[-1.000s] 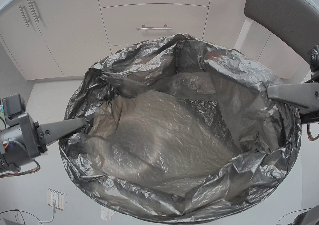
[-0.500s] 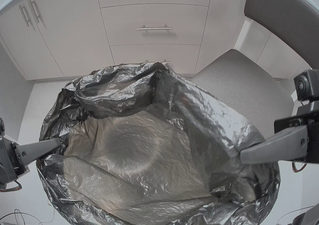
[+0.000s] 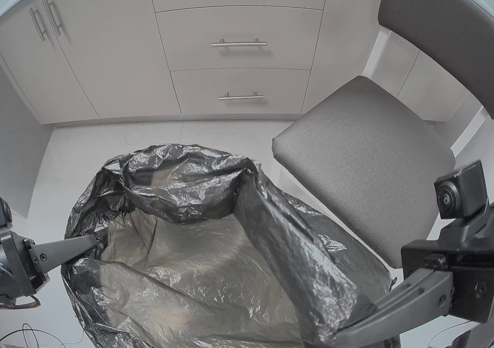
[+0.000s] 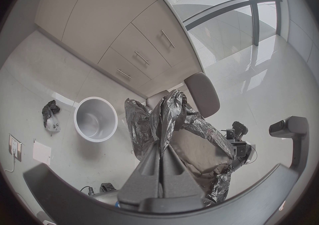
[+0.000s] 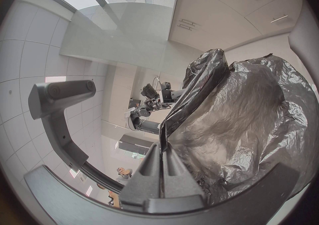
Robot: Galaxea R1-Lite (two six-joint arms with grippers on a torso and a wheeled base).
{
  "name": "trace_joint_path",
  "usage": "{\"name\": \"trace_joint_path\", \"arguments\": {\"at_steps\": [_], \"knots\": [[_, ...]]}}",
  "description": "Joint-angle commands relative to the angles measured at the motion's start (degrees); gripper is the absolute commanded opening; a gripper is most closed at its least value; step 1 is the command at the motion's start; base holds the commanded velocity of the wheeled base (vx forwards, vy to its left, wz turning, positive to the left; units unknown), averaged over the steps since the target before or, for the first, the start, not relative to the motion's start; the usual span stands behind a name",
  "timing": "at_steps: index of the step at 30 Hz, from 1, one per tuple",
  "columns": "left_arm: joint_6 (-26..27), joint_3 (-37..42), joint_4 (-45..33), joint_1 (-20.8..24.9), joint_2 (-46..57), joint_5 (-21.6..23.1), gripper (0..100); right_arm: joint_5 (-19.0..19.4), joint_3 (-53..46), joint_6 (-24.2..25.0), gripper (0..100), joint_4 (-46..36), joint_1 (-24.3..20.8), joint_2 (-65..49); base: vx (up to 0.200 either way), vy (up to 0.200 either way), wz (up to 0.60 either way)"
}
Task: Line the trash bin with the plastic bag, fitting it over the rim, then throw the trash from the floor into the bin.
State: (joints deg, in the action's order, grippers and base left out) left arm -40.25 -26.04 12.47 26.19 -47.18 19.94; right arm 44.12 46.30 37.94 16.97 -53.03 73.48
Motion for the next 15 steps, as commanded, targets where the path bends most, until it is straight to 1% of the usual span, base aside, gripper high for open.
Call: {"name": "trace_joint_path", "arguments": {"at_steps": [1,10,14,15], "knots": [[0.0,1.4,0.0,0.0,0.3,0.0,0,0.0,-1.3,-0.1,0,0.0,-1.6,0.0,0.000,0.000,0.00],[0.1,2.1,0.1,0.1,0.0,-0.2,0,-0.3,-2.2,-0.1,0,0.1,-2.2,1.7,0.000,0.000,0.00],[0.2,2.4,0.2,0.1,-0.8,-0.2,0,-2.5,-2.0,-0.1,0,0.2,-1.9,3.5,0.000,0.000,0.00],[0.2,2.4,0.2,0.0,-1.3,-0.3,0,-4.7,-1.8,-0.3,0,0.3,-1.6,4.6,0.000,0.000,0.00]]}}
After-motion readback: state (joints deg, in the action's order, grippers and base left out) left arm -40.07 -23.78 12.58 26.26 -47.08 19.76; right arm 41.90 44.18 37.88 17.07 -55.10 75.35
